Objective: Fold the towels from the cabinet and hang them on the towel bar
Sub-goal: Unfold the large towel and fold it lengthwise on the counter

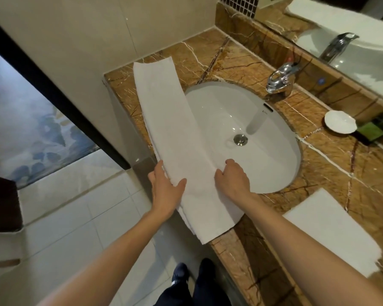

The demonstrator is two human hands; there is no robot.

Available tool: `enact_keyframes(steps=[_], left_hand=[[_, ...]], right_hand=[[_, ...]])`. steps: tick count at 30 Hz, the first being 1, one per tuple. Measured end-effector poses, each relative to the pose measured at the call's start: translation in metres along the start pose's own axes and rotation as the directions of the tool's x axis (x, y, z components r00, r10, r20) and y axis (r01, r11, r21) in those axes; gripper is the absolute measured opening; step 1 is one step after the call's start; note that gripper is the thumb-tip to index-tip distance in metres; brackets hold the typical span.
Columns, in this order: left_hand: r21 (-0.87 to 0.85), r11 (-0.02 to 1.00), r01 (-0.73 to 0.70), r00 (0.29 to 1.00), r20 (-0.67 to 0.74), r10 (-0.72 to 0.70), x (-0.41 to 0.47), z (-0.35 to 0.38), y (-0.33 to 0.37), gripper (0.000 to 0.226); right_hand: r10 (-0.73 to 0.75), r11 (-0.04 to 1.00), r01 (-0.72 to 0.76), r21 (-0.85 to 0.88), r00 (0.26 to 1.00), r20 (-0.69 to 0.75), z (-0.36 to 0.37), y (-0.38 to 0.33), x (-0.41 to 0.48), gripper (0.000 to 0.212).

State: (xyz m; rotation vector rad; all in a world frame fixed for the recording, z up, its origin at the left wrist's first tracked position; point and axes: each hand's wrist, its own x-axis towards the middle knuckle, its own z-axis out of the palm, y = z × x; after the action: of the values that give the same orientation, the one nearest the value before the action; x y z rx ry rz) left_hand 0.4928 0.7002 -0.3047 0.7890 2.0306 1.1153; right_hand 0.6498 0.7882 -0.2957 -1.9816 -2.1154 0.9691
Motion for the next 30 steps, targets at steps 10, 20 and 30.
enact_keyframes(steps=[10,20,30], left_hand=[[-0.060,0.987,0.148,0.982,0.127,-0.139,-0.010,-0.012,-0.017,0.071],[-0.015,0.992,0.124,0.985,0.124,-0.121,-0.010,-0.014,-0.019,0.029],[-0.001,0.976,0.216,0.974,0.077,-0.215,0.030,-0.024,-0.010,0.022]], right_hand=[[0.055,0.996,-0.052,-0.079,0.998,0.035,-0.014,-0.001,-0.011,0.022],[0.029,0.998,-0.022,-0.062,0.992,0.124,-0.006,0.034,-0.016,0.037],[-0.001,0.995,-0.010,0.099,0.994,0.113,-0.006,0.020,0.007,0.042]])
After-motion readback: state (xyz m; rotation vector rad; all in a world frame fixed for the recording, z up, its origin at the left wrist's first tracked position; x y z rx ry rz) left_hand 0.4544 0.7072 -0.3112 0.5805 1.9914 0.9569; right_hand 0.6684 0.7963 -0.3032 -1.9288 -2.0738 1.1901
